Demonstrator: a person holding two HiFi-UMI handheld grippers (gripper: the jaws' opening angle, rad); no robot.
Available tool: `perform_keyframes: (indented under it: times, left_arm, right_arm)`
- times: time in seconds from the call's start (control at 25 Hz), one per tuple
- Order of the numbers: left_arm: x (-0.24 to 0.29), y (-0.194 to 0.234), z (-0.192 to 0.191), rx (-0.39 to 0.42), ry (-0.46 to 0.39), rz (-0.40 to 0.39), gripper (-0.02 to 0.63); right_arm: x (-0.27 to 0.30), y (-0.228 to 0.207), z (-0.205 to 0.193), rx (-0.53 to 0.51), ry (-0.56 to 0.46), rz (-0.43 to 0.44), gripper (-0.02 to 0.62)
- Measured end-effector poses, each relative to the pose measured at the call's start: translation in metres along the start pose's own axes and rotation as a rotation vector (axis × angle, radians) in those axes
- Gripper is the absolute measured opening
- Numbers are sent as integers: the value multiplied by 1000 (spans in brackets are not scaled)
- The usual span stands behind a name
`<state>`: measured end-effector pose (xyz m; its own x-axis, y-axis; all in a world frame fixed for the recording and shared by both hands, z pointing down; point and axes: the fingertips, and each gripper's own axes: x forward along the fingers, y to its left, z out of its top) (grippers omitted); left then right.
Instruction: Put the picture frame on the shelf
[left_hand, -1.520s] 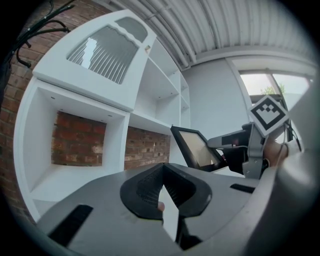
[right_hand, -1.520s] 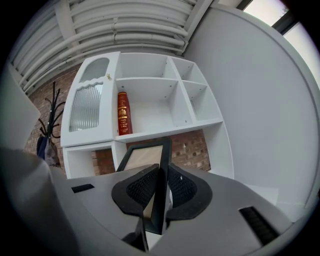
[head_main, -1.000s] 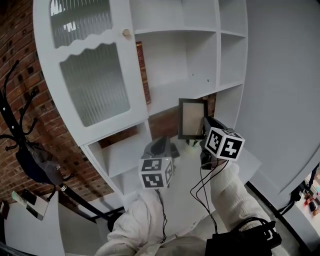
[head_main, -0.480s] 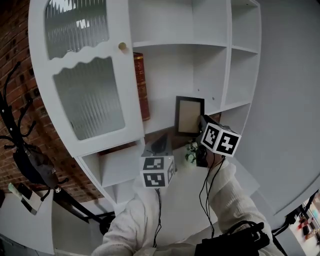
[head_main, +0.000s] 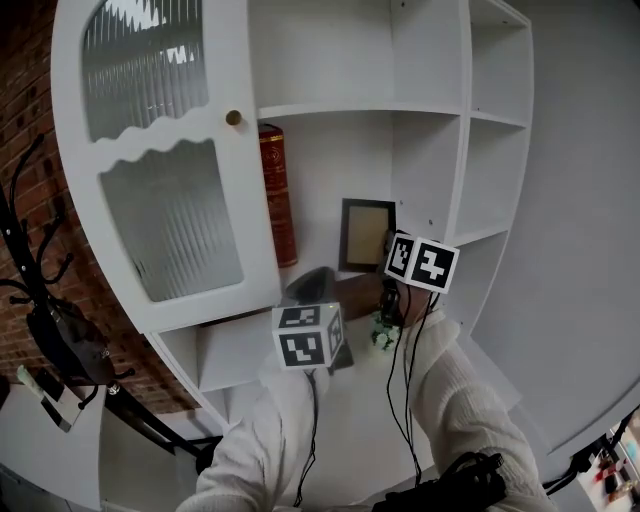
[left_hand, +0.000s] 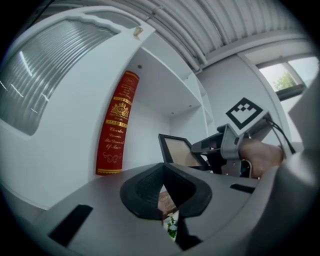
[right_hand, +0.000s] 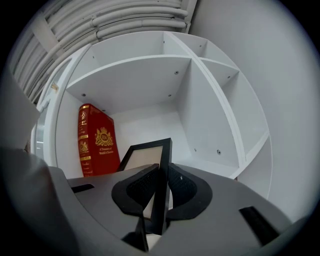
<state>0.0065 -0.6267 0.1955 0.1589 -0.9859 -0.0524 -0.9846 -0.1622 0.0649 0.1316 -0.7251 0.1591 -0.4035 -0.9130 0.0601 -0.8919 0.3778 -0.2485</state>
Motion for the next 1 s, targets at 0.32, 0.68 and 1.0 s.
perform_keyframes:
  times: [0.32,0.68,1.0]
  left_arm:
    - [5,2,-9,29,9,23,8]
    - [5,-4,0,52,3,31,8]
    - [0,-3,-4,41,20,36,8]
  right_arm:
    - [19,-7,-10,26,36,-36,71]
    - [31,-15,-21,100,58,-103,70]
    - [21,-14,-6,149,-25,-68,71]
